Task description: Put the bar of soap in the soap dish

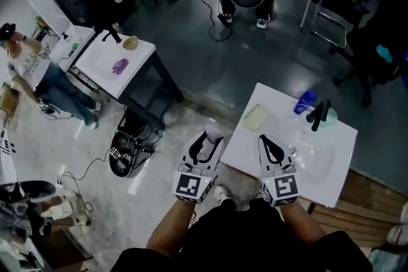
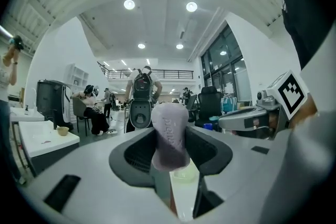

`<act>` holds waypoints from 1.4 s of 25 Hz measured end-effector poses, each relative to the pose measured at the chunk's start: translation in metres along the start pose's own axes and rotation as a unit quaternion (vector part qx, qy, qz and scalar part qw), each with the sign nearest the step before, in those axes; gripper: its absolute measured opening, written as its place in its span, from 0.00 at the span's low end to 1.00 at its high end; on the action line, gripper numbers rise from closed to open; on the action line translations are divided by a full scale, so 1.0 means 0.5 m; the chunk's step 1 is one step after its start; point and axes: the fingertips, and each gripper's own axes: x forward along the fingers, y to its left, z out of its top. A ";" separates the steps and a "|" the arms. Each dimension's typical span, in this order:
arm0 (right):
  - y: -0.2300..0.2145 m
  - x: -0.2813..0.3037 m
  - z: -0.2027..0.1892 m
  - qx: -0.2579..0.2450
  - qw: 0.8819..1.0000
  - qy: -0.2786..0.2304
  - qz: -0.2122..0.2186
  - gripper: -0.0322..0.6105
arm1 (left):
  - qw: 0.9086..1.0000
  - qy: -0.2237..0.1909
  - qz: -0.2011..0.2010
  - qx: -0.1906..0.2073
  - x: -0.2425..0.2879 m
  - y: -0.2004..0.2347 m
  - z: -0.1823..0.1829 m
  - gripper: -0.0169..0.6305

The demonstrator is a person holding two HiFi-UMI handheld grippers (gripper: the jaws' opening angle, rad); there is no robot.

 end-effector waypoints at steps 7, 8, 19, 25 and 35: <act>-0.079 -0.022 -0.048 -0.006 1.000 0.022 -0.015 0.06 | 0.999 0.041 -0.035 0.012 0.111 -0.058 -0.051 0.33; -0.088 -0.020 -0.052 -0.001 1.000 0.022 -0.015 0.06 | 0.998 0.048 -0.037 0.013 0.126 -0.064 -0.061 0.33; -0.159 -0.051 -0.121 0.023 0.998 0.056 -0.032 0.06 | 0.990 0.119 -0.069 0.032 0.253 -0.118 -0.174 0.33; -0.190 -0.056 -0.171 0.047 0.995 0.077 -0.035 0.06 | 0.984 0.158 -0.075 0.035 0.307 -0.128 -0.238 0.33; -0.229 -0.041 -0.204 0.062 0.994 0.083 -0.028 0.06 | 0.966 0.242 -0.071 0.058 0.367 -0.115 -0.327 0.32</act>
